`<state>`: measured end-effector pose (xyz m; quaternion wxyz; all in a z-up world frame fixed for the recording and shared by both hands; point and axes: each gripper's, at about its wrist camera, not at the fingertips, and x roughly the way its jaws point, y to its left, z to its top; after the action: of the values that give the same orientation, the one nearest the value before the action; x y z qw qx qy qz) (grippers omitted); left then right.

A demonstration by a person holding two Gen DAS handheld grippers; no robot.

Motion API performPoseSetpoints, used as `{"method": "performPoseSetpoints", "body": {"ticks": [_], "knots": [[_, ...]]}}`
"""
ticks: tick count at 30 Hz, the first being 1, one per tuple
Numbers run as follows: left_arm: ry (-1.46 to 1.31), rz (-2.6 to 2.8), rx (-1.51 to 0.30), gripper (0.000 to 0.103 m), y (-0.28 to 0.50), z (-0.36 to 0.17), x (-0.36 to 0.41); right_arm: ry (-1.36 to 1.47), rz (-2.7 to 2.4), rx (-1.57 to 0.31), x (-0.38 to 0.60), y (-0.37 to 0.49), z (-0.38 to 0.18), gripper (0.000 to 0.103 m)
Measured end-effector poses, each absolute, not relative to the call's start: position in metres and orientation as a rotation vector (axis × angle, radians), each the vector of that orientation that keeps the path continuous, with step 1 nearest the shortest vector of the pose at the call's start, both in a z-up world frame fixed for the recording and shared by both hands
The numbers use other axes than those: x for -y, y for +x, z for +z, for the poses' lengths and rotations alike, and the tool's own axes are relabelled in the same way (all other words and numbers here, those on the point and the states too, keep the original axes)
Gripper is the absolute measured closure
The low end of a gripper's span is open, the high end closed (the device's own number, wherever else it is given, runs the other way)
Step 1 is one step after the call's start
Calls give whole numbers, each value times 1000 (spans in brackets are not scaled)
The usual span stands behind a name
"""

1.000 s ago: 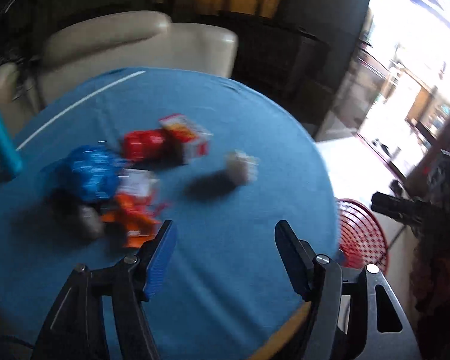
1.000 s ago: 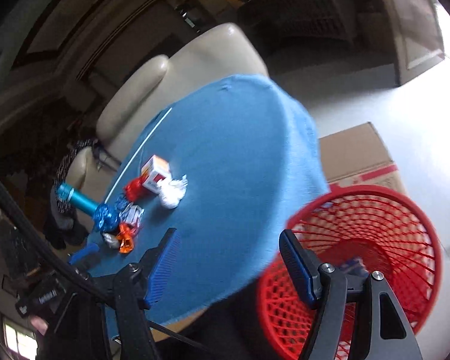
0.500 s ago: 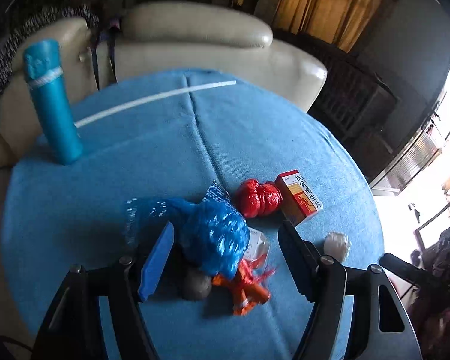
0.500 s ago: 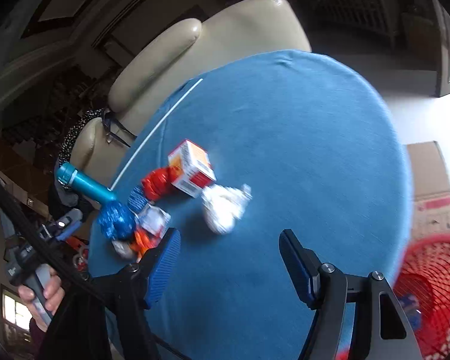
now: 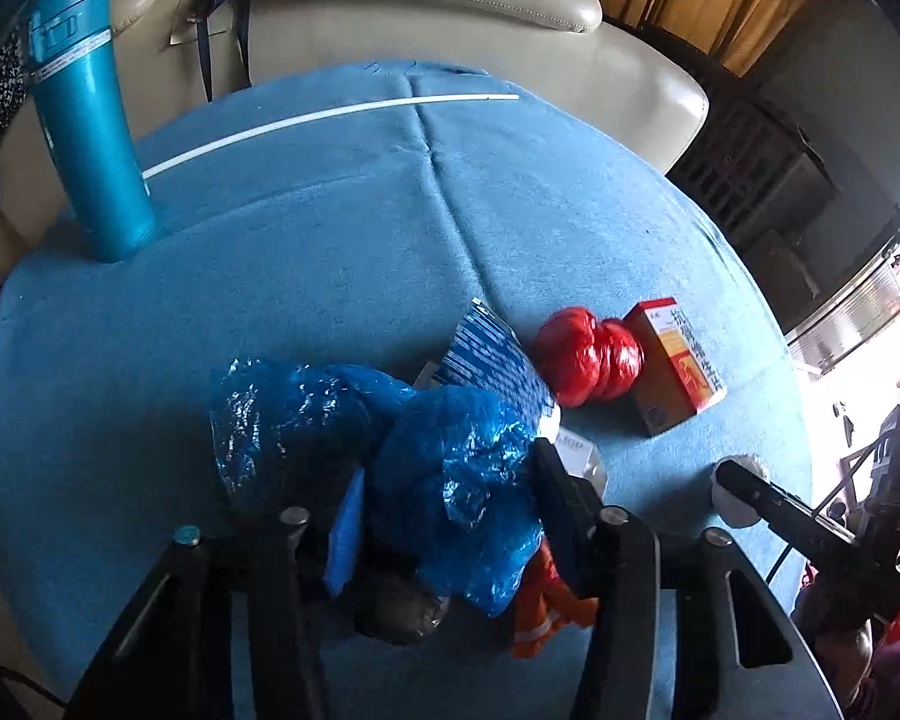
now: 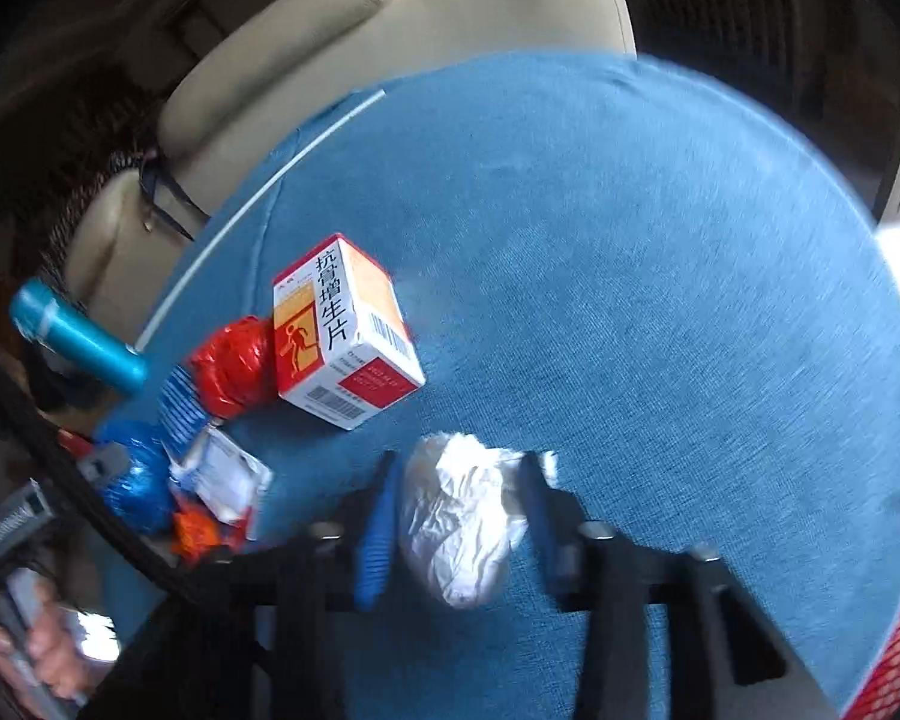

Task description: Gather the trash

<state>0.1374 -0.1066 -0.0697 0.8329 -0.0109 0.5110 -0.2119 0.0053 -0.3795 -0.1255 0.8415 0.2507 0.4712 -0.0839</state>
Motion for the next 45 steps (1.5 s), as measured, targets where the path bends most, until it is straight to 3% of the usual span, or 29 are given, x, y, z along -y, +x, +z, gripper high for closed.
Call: {"method": "performPoseSetpoints", "body": {"ticks": [4, 21, 45], "knots": [[-10, -464, -1047, 56, 119, -64, 96, 541, -159, -980, 376, -8, -117, 75], [202, -561, -737, 56, -5, 8, 110, 554, 25, -752, 338, -110, -50, 75], [445, -491, -628, 55, -67, 7, 162, 571, -7, -655, 361, -192, -35, 75]]}}
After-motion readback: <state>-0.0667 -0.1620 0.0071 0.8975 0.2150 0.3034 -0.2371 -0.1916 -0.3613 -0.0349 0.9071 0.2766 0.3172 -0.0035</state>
